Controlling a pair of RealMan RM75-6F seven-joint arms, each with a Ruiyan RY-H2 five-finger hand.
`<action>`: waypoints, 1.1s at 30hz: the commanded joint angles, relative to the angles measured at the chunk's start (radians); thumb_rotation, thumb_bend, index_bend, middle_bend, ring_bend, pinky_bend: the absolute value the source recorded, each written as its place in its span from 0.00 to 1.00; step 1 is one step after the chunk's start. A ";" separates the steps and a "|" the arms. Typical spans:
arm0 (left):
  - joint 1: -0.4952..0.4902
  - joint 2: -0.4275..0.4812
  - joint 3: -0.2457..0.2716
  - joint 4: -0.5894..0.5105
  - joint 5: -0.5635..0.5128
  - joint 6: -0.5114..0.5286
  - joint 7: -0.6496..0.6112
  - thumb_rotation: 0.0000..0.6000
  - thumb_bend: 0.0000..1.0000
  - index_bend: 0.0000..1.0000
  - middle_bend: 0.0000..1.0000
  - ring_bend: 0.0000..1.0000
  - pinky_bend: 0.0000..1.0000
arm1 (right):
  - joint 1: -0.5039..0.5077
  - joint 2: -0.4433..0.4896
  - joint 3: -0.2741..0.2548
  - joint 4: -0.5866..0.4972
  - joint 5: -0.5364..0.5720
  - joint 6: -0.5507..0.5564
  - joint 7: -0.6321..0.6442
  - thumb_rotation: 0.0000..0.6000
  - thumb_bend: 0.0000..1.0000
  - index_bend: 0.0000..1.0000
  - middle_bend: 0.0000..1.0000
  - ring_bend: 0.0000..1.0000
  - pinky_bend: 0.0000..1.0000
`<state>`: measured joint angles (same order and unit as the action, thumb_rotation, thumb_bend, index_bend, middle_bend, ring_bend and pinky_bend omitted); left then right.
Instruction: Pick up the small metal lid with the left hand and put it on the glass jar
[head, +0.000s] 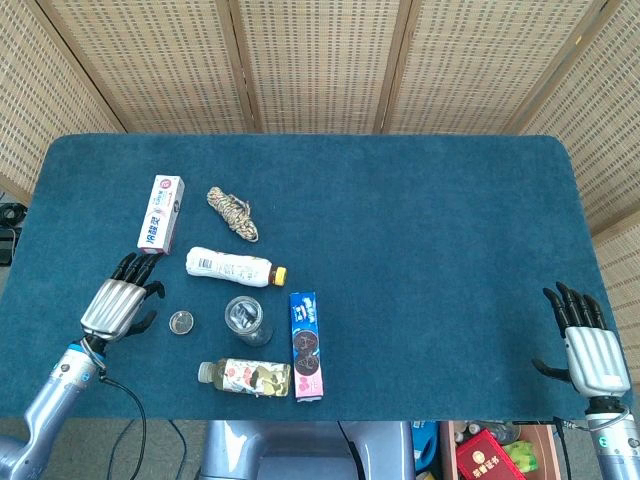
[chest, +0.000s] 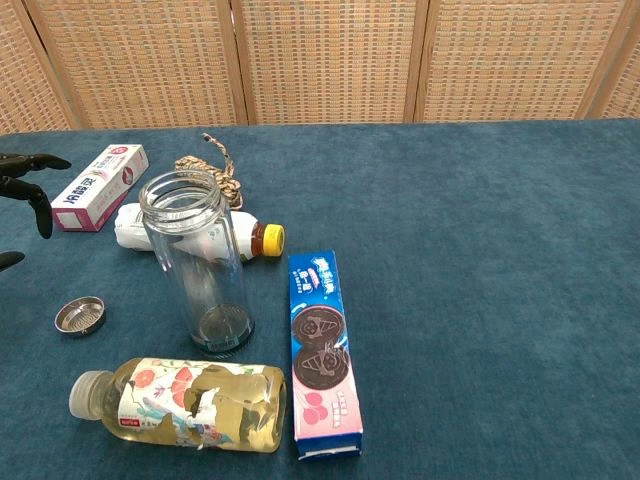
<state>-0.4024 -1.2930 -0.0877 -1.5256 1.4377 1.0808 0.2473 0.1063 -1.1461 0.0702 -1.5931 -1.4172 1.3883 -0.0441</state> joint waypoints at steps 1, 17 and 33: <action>-0.011 -0.020 0.004 0.003 -0.015 -0.012 0.027 1.00 0.42 0.45 0.00 0.00 0.00 | 0.000 0.002 0.000 0.000 -0.001 0.000 0.004 1.00 0.02 0.00 0.00 0.00 0.00; -0.021 -0.053 0.053 0.014 -0.048 -0.035 0.098 1.00 0.42 0.48 0.00 0.00 0.00 | -0.001 0.004 0.000 -0.001 -0.004 0.004 0.012 1.00 0.02 0.00 0.00 0.00 0.00; -0.035 -0.091 0.067 0.054 -0.082 -0.052 0.132 1.00 0.42 0.48 0.00 0.00 0.00 | -0.001 0.002 -0.001 -0.001 -0.010 0.007 0.017 1.00 0.02 0.00 0.00 0.00 0.00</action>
<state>-0.4363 -1.3833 -0.0208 -1.4726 1.3569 1.0293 0.3783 0.1050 -1.1441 0.0689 -1.5939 -1.4269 1.3947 -0.0282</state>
